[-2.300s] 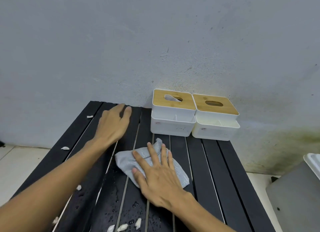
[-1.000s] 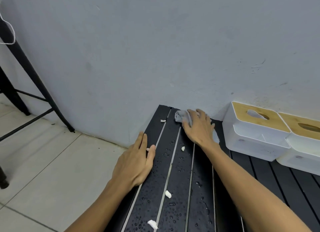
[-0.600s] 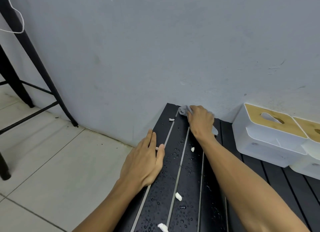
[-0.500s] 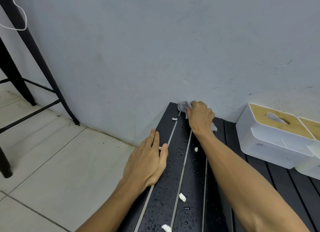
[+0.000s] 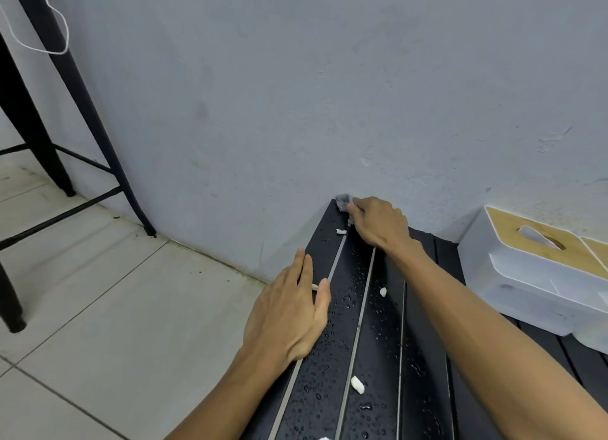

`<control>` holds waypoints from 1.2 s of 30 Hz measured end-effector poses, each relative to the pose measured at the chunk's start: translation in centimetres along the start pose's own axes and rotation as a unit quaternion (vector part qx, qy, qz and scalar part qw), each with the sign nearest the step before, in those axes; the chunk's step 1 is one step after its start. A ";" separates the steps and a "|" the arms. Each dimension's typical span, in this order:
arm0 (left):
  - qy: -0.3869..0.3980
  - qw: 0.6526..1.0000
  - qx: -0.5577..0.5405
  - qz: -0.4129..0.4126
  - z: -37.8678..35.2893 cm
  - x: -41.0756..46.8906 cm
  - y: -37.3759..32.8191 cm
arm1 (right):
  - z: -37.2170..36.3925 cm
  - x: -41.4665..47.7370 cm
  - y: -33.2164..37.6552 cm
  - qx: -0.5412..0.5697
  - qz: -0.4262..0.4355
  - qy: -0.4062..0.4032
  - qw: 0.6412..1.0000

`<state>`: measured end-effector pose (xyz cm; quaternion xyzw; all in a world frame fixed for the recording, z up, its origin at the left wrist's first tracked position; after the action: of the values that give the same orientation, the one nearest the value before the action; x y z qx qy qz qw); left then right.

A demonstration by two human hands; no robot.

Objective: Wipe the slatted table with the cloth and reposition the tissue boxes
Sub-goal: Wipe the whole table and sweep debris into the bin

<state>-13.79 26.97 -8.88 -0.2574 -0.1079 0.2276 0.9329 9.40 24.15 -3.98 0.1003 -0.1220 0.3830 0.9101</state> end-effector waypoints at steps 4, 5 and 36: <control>-0.002 1.000 0.002 -0.001 0.2 -0.1 -0.1 | 2.1 -0.7 -0.6 -0.076 0.041 -0.064 0.994; -0.003 1.000 0.001 -0.001 0.3 -0.1 -0.1 | 1.7 -0.2 -0.8 -0.066 0.056 -0.046 0.995; -0.047 0.995 -0.084 0.011 1.4 -0.5 -0.4 | 2.9 -9.7 3.3 0.435 0.115 0.168 0.877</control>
<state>-14.51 26.99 -7.53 -0.3247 -0.1674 0.2400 0.8994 0.03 19.14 -3.78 0.4057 0.2005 0.5107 0.7310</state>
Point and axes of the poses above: each hand's wrist, its own x-axis towards the middle knuckle, its own z-axis out of the back of the hand, y = z × x, the point moved 7 cm from there along x, towards the middle knuckle, and after that the axes turned 2 degrees about -x, right-handed, at the moved point
